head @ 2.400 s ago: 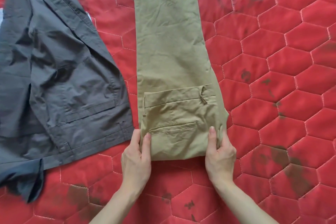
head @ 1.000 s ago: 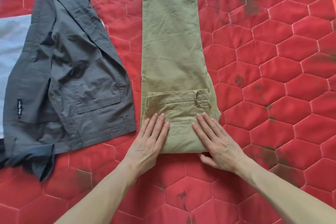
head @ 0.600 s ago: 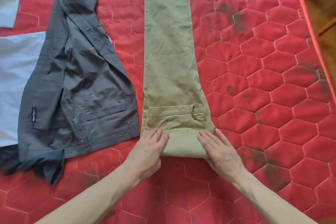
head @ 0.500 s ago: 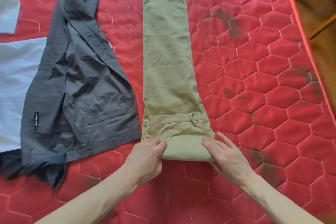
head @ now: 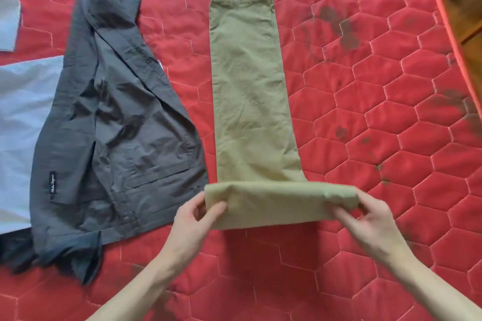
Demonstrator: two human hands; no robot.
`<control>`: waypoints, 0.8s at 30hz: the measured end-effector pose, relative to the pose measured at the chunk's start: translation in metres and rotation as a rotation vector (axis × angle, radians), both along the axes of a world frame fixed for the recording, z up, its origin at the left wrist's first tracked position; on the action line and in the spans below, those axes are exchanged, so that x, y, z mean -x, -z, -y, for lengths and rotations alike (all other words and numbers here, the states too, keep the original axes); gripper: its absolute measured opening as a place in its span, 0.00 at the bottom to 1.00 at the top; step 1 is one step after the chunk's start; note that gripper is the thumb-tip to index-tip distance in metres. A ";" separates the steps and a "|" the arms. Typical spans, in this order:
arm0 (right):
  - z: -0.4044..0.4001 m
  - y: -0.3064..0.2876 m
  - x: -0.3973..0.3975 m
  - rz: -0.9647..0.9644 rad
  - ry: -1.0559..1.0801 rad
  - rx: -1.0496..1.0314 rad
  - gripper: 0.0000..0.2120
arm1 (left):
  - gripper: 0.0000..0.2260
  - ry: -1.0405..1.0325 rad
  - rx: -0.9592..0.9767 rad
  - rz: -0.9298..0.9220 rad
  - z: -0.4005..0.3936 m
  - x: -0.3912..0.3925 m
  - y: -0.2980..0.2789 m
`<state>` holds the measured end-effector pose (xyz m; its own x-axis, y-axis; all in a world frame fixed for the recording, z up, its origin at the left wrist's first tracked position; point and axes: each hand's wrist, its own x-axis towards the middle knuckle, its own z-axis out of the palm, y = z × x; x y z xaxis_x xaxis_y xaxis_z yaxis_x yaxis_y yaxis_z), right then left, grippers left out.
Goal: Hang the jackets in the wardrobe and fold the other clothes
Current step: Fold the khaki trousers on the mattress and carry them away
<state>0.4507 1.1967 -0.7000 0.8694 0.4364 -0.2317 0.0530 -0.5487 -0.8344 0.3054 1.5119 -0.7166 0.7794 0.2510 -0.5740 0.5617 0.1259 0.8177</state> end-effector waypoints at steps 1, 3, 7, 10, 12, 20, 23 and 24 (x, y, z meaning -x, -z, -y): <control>-0.009 0.003 -0.003 -0.025 0.059 -0.006 0.06 | 0.09 -0.050 -0.009 -0.003 0.004 -0.004 0.004; -0.027 0.014 -0.008 -0.042 0.108 -0.005 0.05 | 0.10 -0.130 -0.060 -0.002 0.010 -0.015 0.012; -0.052 0.038 -0.025 -0.056 0.161 0.073 0.13 | 0.29 -0.199 -0.094 -0.039 0.016 -0.032 0.025; -0.060 0.058 -0.038 -0.074 0.179 0.085 0.17 | 0.27 -0.202 -0.083 0.012 0.016 -0.037 0.034; -0.063 0.072 -0.046 -0.073 0.197 0.082 0.15 | 0.21 -0.156 -0.108 0.007 0.015 -0.039 0.041; -0.077 0.102 -0.055 -0.025 0.234 0.158 0.14 | 0.03 0.013 -0.383 -0.039 0.005 -0.049 0.081; -0.083 0.111 -0.057 -0.048 0.235 0.275 0.14 | 0.06 -0.010 -0.512 -0.103 0.011 -0.062 0.095; -0.084 0.113 -0.058 -0.037 0.233 0.309 0.14 | 0.05 -0.032 -0.556 -0.129 0.015 -0.065 0.099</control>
<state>0.5085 1.2803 -0.8133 0.9256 0.1328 -0.3544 -0.1296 -0.7686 -0.6265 0.3704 1.4973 -0.8158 0.6989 0.5644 -0.4393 0.6644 -0.2850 0.6909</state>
